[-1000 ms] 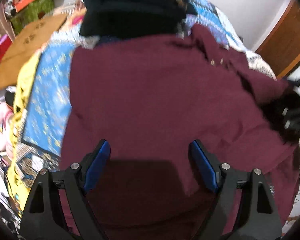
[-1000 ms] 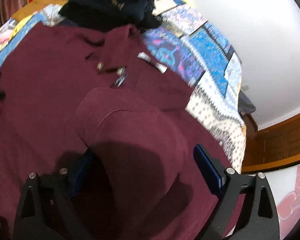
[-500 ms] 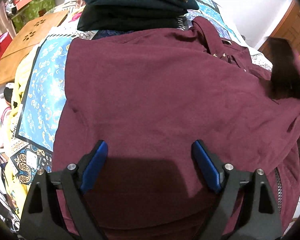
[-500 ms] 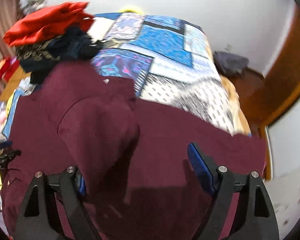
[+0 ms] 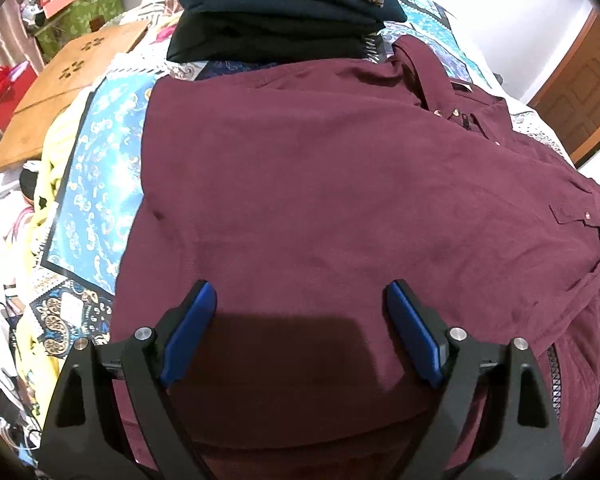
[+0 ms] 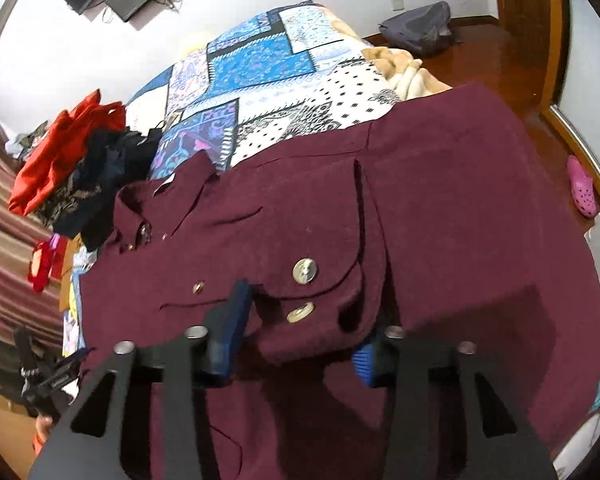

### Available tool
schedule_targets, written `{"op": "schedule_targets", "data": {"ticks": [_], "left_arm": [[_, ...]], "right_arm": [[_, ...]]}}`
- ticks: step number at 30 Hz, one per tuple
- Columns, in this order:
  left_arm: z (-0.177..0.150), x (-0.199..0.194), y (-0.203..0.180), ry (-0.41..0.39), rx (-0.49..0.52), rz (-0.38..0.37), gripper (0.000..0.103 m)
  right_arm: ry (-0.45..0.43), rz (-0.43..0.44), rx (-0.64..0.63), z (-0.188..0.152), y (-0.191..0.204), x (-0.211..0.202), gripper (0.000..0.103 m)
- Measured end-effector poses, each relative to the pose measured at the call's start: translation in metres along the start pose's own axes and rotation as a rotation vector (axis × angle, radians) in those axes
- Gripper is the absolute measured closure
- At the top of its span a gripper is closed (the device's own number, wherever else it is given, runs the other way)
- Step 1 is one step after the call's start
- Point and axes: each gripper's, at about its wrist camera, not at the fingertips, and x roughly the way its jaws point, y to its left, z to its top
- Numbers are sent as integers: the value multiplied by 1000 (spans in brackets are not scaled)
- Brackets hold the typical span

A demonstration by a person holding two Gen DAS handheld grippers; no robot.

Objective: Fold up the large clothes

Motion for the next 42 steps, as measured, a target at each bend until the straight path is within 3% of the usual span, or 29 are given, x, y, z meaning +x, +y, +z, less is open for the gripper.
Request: {"op": "schedule_targets", "data": {"ticks": [2, 3, 7, 12, 18, 20, 21, 23, 30, 35, 42], "left_arm": [[2, -5, -4, -9, 23, 10, 15], [3, -10, -7, -16, 37, 9, 15], [9, -29, -22, -59, 94, -10, 15], [14, -48, -48, -115, 166, -37, 15], [23, -58, -78, -140, 248, -50, 15], [27, -62, -89, -156, 271, -49, 15], [30, -64, -94, -164, 279, -51, 15], [36, -69, -103, -181, 290, -61, 15], [49, -76, -131, -211, 310, -108, 15], [52, -72, -146, -203, 316, -131, 15], [51, -60, -157, -178, 318, -128, 15]], "right_arm": [[-20, -6, -8, 0, 3, -4, 87], [-29, -10, -14, 2, 0, -7, 90], [-67, 5, -27, 5, -1, -22, 91], [-38, -84, -92, -10, 3, -19, 86], [-59, -106, -38, -19, -20, -46, 70], [-87, -122, -15, -19, -30, -61, 53], [-103, -133, -1, -20, -34, -68, 49], [-156, -163, 47, -21, -50, -88, 42], [-247, -195, 273, -39, -119, -130, 41], [-231, -189, 470, -69, -168, -129, 41], [-177, -97, 696, -109, -206, -99, 41]]}}
